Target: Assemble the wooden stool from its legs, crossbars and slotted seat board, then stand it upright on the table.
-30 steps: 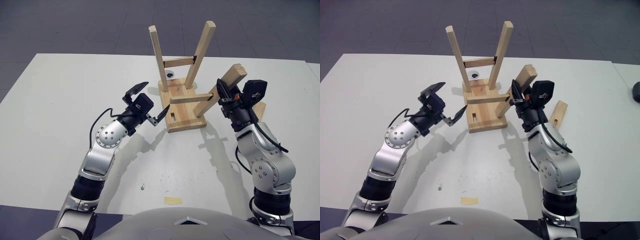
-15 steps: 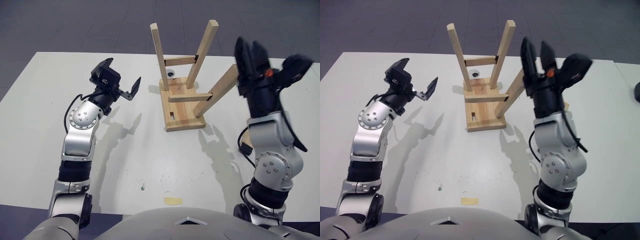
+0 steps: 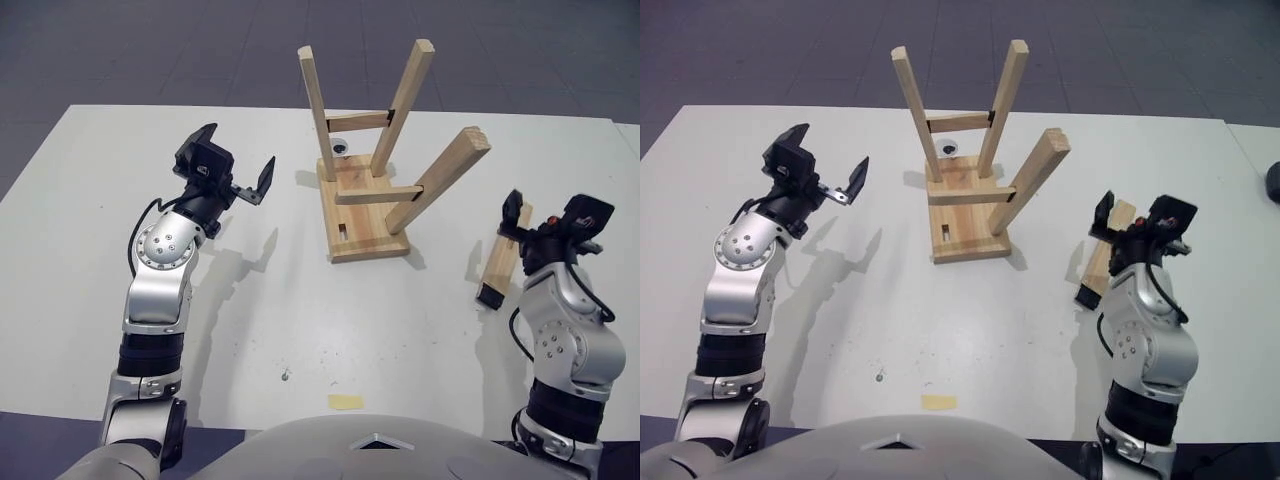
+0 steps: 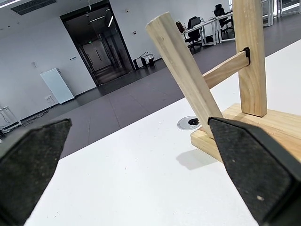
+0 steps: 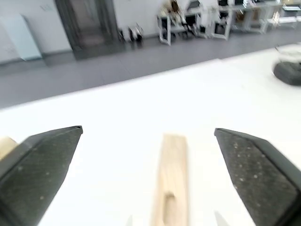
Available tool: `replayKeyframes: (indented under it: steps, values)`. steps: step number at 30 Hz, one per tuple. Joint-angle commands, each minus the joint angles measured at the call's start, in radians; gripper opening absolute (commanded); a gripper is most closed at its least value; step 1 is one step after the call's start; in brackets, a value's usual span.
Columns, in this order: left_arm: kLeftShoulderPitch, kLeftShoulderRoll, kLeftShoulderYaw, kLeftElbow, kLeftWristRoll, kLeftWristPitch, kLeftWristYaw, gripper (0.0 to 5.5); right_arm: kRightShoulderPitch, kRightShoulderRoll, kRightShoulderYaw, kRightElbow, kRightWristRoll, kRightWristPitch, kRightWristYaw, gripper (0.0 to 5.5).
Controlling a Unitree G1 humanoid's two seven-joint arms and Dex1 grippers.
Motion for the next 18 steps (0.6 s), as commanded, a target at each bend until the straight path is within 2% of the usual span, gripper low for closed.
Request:
replayKeyframes:
  steps: [1,5,13,18]
  values:
    - [0.027,0.023,-0.009,-0.016,-0.003,0.024,-0.026,5.4,0.046,0.076,-0.01,0.053,-0.002,0.039,-0.024,5.38]
    - [0.021,0.023,-0.005,-0.013,-0.011,0.036,-0.031,5.4,0.069,0.103,-0.016,0.08,0.006,0.114,-0.02,5.38]
    - [0.034,0.018,-0.02,-0.019,0.001,0.032,-0.029,5.4,0.046,0.055,0.022,0.066,-0.072,0.128,0.029,3.99]
    - [0.033,0.018,-0.03,-0.014,0.012,0.025,-0.026,5.4,0.034,0.073,0.018,0.062,-0.089,0.138,0.039,3.25]
